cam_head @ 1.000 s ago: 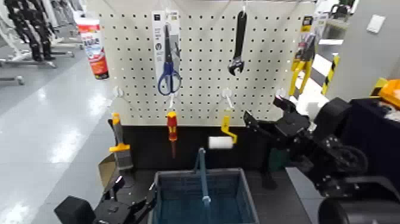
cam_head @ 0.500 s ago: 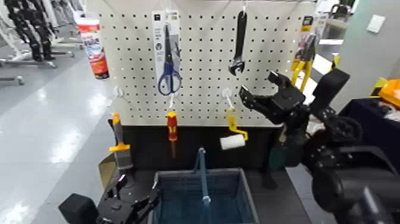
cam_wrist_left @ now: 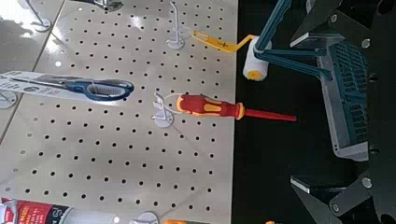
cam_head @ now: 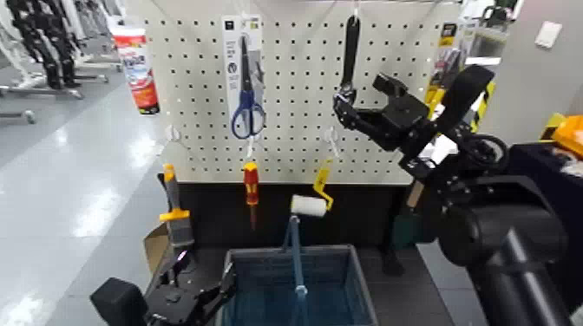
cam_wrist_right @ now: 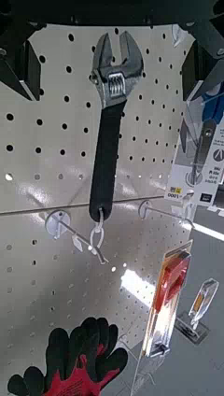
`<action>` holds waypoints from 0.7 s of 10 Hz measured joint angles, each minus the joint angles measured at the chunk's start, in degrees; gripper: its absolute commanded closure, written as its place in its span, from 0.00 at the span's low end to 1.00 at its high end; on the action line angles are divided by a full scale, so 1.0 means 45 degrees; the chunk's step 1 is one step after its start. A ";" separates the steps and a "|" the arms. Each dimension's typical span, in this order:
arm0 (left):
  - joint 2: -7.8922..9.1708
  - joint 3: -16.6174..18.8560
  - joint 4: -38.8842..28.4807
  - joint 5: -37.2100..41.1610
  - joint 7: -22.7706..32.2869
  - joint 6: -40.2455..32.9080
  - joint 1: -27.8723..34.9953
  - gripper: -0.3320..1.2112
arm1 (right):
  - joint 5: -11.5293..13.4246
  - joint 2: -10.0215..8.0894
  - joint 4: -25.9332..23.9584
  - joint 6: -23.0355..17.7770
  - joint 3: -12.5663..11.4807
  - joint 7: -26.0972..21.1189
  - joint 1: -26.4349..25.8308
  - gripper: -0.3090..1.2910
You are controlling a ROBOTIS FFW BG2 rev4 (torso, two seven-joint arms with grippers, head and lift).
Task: Put the black wrench into the crate.
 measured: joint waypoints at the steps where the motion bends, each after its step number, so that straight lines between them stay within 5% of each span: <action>1: 0.0000 -0.0006 0.0008 -0.0003 -0.0021 0.0018 -0.0024 0.39 | -0.0048 0.0033 0.0158 -0.0094 0.0071 0.0022 -0.0229 0.29; 5: 0.0020 -0.0037 0.0045 -0.0027 -0.0088 0.0081 -0.0129 0.39 | -0.0154 0.0056 0.0595 -0.0289 0.0381 0.0073 -0.0943 0.34; 6: 0.0021 -0.0045 0.0051 -0.0036 -0.0088 0.0099 -0.0139 0.39 | -0.0169 0.0059 0.0625 -0.0295 0.0416 0.0057 -0.0978 0.39; 7: 0.0022 -0.0045 0.0059 -0.0038 -0.0088 0.0103 -0.0141 0.39 | -0.0173 0.0060 0.0626 -0.0286 0.0428 0.0026 -0.1005 0.58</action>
